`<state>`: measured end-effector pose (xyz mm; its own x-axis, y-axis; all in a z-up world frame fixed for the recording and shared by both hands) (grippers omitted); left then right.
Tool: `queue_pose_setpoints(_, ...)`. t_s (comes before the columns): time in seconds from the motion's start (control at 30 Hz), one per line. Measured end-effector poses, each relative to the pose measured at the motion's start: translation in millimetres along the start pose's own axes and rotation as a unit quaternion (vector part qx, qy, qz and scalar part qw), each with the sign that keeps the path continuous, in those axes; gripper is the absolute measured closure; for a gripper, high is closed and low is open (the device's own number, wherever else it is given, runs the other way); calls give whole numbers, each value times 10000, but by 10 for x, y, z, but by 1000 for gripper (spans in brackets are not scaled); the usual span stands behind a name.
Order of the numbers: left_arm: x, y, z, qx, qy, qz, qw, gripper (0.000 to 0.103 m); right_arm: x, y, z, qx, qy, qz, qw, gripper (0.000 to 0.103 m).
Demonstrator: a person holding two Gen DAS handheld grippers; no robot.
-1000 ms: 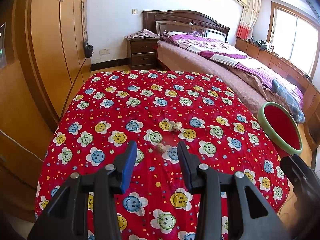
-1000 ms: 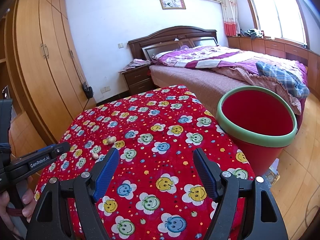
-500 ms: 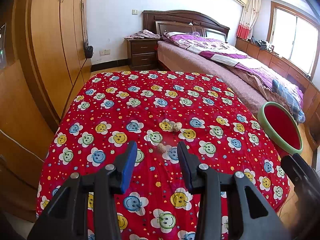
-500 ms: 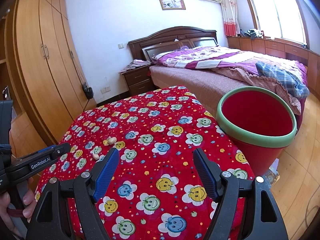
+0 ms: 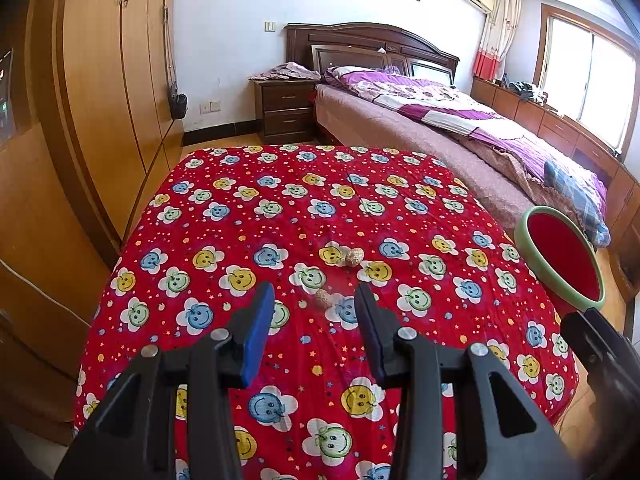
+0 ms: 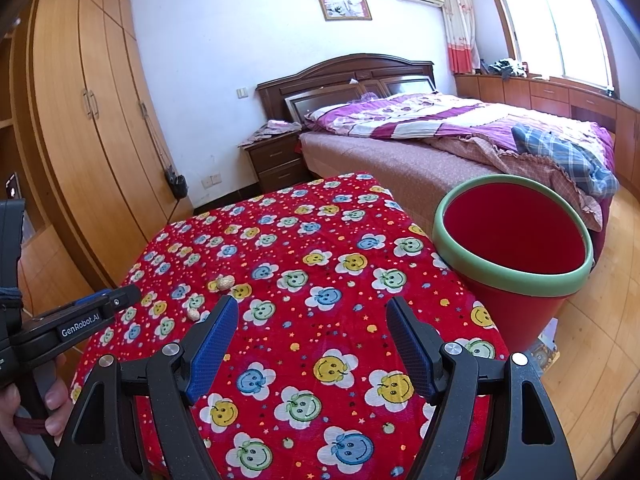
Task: Collect trash
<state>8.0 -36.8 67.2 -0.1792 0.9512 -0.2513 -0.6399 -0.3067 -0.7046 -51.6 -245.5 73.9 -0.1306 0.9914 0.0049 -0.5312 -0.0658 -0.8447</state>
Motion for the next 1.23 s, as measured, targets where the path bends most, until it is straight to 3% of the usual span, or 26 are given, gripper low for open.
queue_pose_setpoints(1.23, 15, 58, -61, 70, -99, 18, 9999, 61, -12, 48, -103, 191, -97, -61, 9998, 26)
Point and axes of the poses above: each gripper's, at about its wrist camera, not at the fingertips, and z roughly against the way its jaws point, x to its left, y to its underside, the point moved 2 cm from there along -z, roughly the way its jaws point, and after that the axes turned 15 degrees about z, right-handed, at the moved point
